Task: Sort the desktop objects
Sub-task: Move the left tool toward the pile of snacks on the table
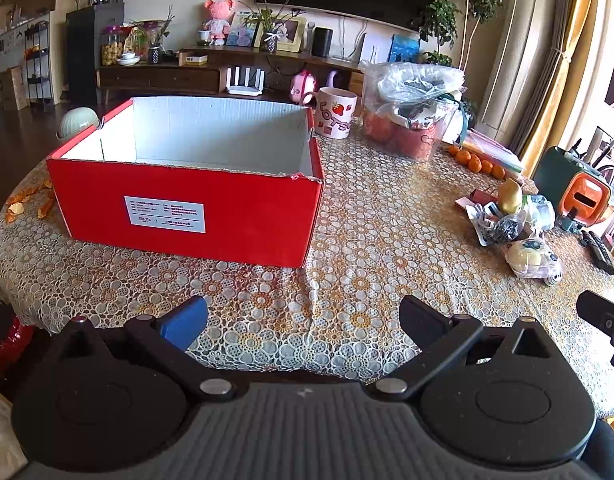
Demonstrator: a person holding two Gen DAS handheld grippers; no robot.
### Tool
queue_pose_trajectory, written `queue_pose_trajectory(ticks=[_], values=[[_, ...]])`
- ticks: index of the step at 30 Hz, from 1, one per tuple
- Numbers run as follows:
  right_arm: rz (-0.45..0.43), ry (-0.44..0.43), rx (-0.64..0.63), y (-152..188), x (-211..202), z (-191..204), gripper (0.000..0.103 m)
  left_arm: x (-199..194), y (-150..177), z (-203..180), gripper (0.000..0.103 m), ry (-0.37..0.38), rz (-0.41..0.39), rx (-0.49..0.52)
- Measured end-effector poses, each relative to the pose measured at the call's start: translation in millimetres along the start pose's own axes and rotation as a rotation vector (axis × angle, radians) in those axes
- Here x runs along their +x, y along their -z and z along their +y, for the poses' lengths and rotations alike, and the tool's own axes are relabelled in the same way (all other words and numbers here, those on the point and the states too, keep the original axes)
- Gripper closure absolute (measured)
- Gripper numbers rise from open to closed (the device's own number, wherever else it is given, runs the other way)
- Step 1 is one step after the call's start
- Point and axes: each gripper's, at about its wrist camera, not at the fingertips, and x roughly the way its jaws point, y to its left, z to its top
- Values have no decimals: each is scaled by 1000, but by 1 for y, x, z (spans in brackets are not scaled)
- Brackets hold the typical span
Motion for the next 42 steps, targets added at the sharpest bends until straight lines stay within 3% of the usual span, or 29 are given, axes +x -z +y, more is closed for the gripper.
queue_pose_trajectory(ticks=[25, 28, 42], values=[[12, 12, 4, 1, 12, -11, 8, 10, -5, -18, 0, 57, 5, 37], [17, 16, 5, 0, 18, -16, 12, 15, -9, -27, 0, 67, 3, 51], [38, 45, -6, -5, 59, -47, 13, 66, -36, -92, 1, 169, 20, 123]])
